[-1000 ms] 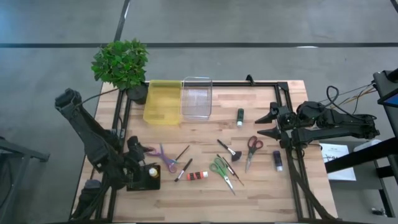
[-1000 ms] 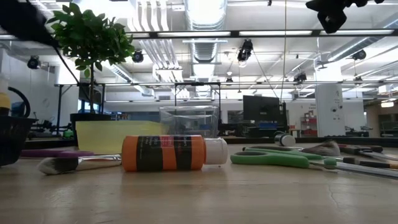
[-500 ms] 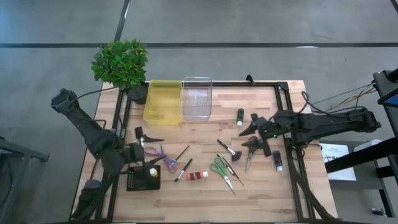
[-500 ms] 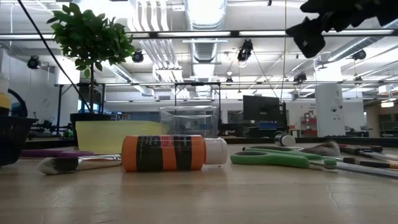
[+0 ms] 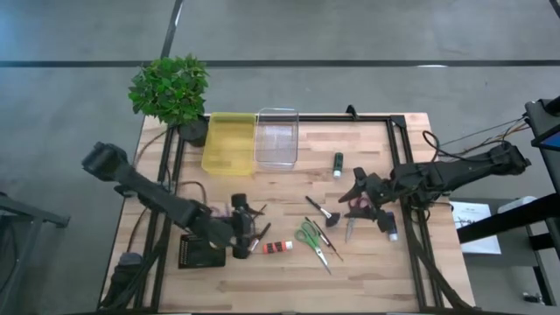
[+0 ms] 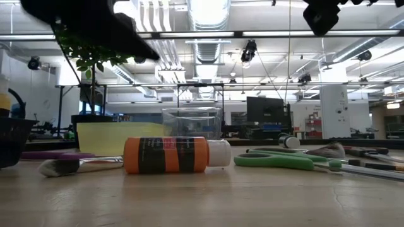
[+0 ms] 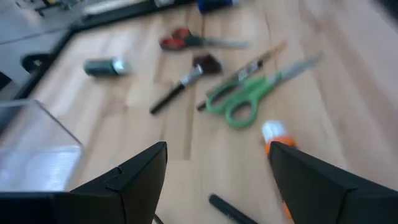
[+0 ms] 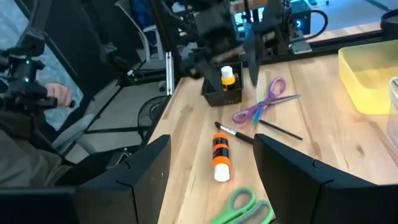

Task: Pick & Place Paint Supplies
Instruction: Put the orange paint bottle into the black bin

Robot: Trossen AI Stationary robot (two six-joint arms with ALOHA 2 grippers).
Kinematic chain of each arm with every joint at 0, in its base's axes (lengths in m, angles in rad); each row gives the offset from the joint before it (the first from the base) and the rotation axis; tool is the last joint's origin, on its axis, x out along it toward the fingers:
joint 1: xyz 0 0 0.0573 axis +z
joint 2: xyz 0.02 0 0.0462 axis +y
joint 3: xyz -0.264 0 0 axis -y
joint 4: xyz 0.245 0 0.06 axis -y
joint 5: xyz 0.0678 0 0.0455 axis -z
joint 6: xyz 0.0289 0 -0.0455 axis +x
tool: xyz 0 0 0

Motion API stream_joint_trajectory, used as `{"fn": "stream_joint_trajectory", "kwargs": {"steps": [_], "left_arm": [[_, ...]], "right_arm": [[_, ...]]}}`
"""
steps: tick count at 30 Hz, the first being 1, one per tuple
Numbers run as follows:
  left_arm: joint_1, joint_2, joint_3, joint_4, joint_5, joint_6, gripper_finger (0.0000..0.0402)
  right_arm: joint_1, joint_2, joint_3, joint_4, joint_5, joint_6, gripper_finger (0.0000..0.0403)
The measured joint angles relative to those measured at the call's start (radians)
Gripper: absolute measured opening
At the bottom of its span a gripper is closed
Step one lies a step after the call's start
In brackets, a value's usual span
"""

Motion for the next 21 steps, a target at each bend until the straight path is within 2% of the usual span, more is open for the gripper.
{"fn": "stream_joint_trajectory", "kwargs": {"steps": [10, 21], "left_arm": [[0.003, 0.217, 0.085, 0.033, 0.12, -0.09, 0.0289], [0.003, 0.242, 0.092, 0.013, 0.244, -0.242, 0.0289]], "right_arm": [[0.026, -0.008, -0.004, -0.006, 0.027, 0.007, 0.0228], [0.034, -0.009, -0.007, -0.008, 0.026, 0.011, 0.0228]]}}
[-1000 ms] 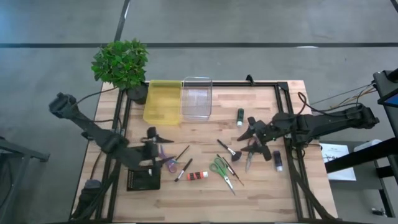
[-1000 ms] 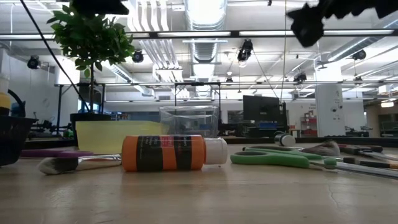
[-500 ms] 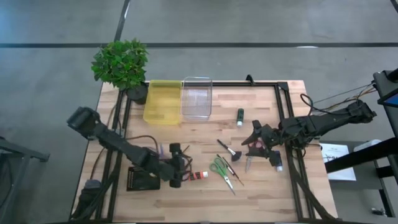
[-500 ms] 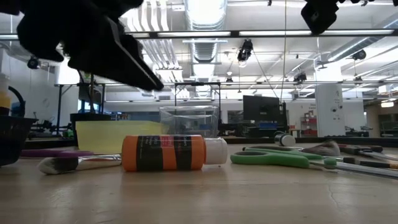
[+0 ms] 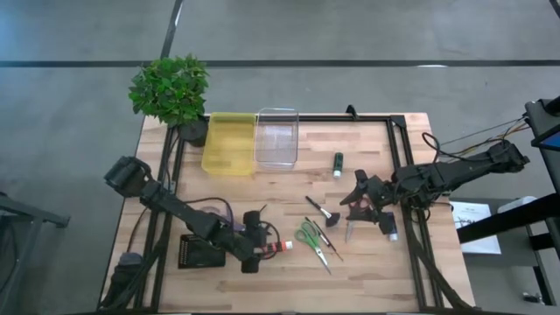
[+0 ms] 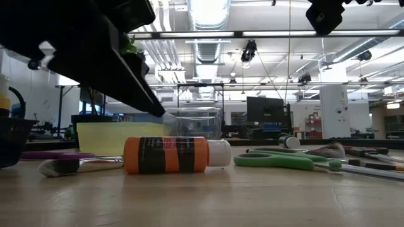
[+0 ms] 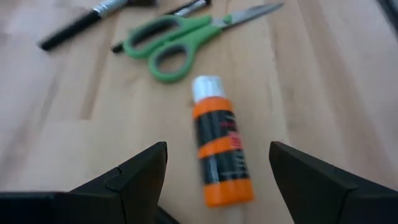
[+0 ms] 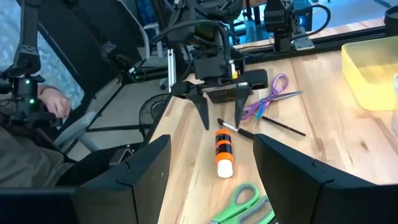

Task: Pick & Place Paint Supplies
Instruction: Put the orange paint bottle into the black bin

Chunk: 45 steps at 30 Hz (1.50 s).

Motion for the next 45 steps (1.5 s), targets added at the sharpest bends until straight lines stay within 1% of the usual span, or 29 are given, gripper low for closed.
{"fn": "stream_joint_trajectory", "kwargs": {"steps": [4, 9, 14, 18, 28, 35, 45], "left_arm": [[0.0, 0.005, 0.0, -0.013, 0.022, -0.038, 0.0289], [0.0, 0.006, 0.0, -0.018, 0.024, -0.056, 0.0289], [0.0, 0.05, 0.0, -0.006, 0.032, -0.077, 0.0289], [0.0, 0.074, 0.001, 0.007, 0.039, -0.078, 0.0289], [0.0, 0.081, 0.001, 0.008, 0.039, -0.097, 0.0289], [0.0, 0.116, 0.005, 0.015, 0.04, -0.107, 0.0289], [0.002, 0.117, 0.014, 0.018, 0.033, -0.096, 0.0289]], "right_arm": [[0.0, 0.0, 0.0, 0.0, -0.003, -0.001, 0.0228], [0.0, 0.0, 0.0, 0.0, -0.004, -0.002, 0.0228], [0.0, 0.0, 0.0, 0.001, -0.008, -0.001, 0.0228], [0.0, -0.009, 0.0, 0.002, -0.008, 0.0, 0.0228], [0.0, -0.018, 0.0, 0.001, -0.01, 0.004, 0.0228], [0.0, -0.018, 0.0, -0.001, -0.01, 0.004, 0.0228], [0.0, -0.018, -0.004, -0.004, -0.01, 0.008, 0.0228]]}}
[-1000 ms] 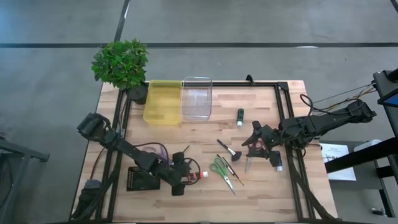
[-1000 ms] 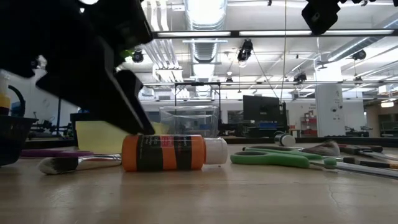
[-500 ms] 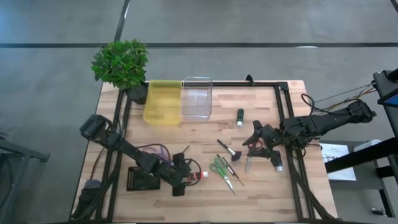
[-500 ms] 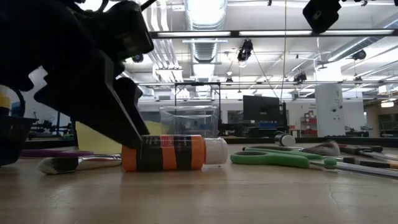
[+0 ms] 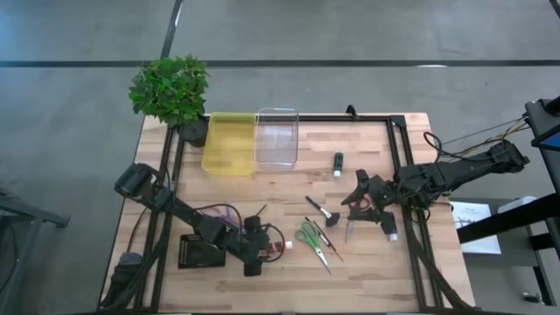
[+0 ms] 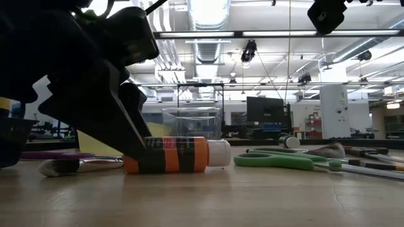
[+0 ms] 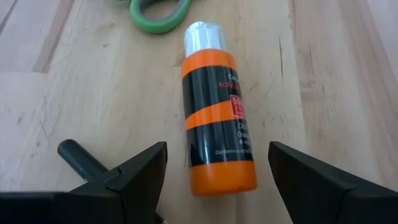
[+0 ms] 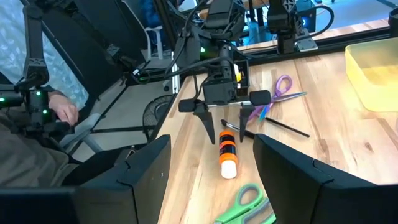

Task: Pick & Place Paint Supplies
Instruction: Put the orange paint bottle into the black bin

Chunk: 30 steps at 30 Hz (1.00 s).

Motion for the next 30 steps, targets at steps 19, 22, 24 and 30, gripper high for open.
{"fn": "stream_joint_trajectory", "kwargs": {"steps": [19, 22, 24, 30], "left_arm": [[0.028, 0.001, 0.014, 0.057, -0.017, 0.07, 0.0289], [0.031, 0.001, 0.014, 0.059, -0.017, 0.072, 0.0289], [0.031, 0.001, 0.014, 0.068, -0.017, 0.073, 0.0289], [0.033, 0.002, 0.02, 0.099, -0.009, 0.084, 0.0289]], "right_arm": [[0.0, 0.002, 0.0, 0.0, 0.0, -0.001, 0.0228], [0.0, 0.002, 0.0, 0.0, 0.0, -0.001, 0.0228], [0.0, 0.002, 0.0, 0.0, 0.0, -0.002, 0.0228], [0.0, 0.002, 0.0, 0.0, 0.0, -0.004, 0.0228]]}}
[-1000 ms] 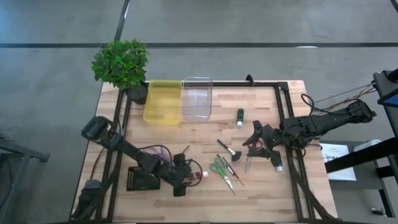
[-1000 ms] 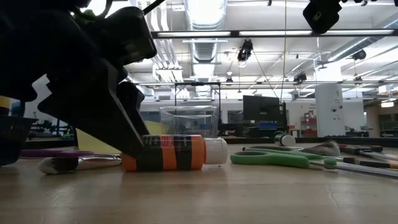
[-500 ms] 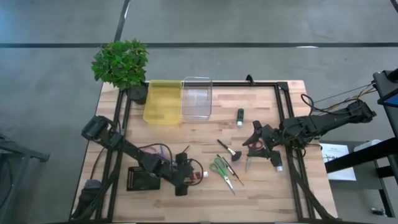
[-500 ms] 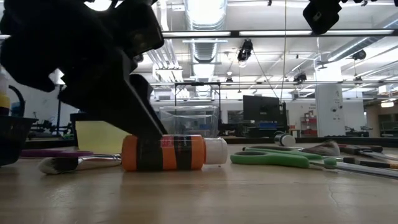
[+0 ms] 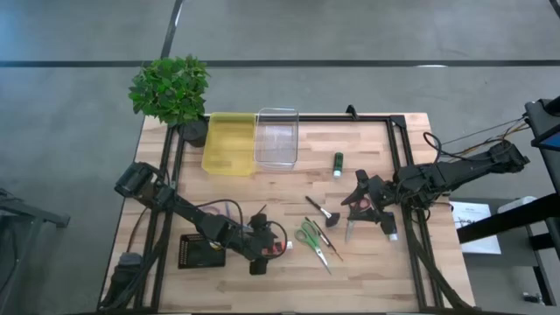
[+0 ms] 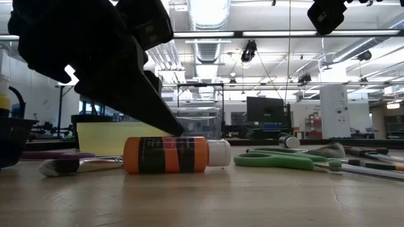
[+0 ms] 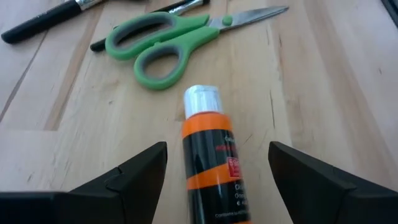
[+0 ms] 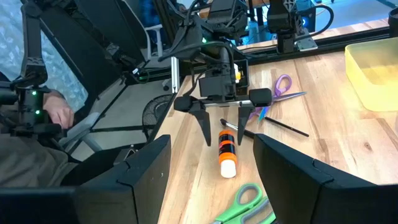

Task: Pick & Place Paint Supplies
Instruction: Put the orange paint bottle into the black bin

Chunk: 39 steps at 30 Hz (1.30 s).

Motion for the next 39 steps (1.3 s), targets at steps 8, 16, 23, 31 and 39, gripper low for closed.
{"fn": "stream_joint_trajectory", "kwargs": {"steps": [8, 16, 23, 31, 39], "left_arm": [[0.034, 0.001, 0.095, -0.043, 0.001, 0.065, 0.0289], [0.082, 0.139, 0.315, -0.271, 0.075, 0.129, 0.0289], [0.09, 0.283, 0.602, -0.618, 0.077, 0.17, 0.0289], [0.103, 0.307, 0.667, -0.716, 0.09, 0.125, 0.0289], [0.113, 0.312, 0.658, -0.727, 0.13, 0.081, 0.0276]], "right_arm": [[0.0, 0.0, 0.0, 0.0, 0.001, 0.001, 0.0228], [0.0, 0.0, 0.0, 0.001, 0.001, 0.003, 0.0228], [0.002, -0.004, 0.0, -0.008, -0.004, 0.006, 0.0228], [0.011, -0.004, 0.0, -0.019, -0.005, 0.004, 0.0228], [0.011, -0.003, 0.0, -0.019, -0.005, 0.0, 0.0228]]}}
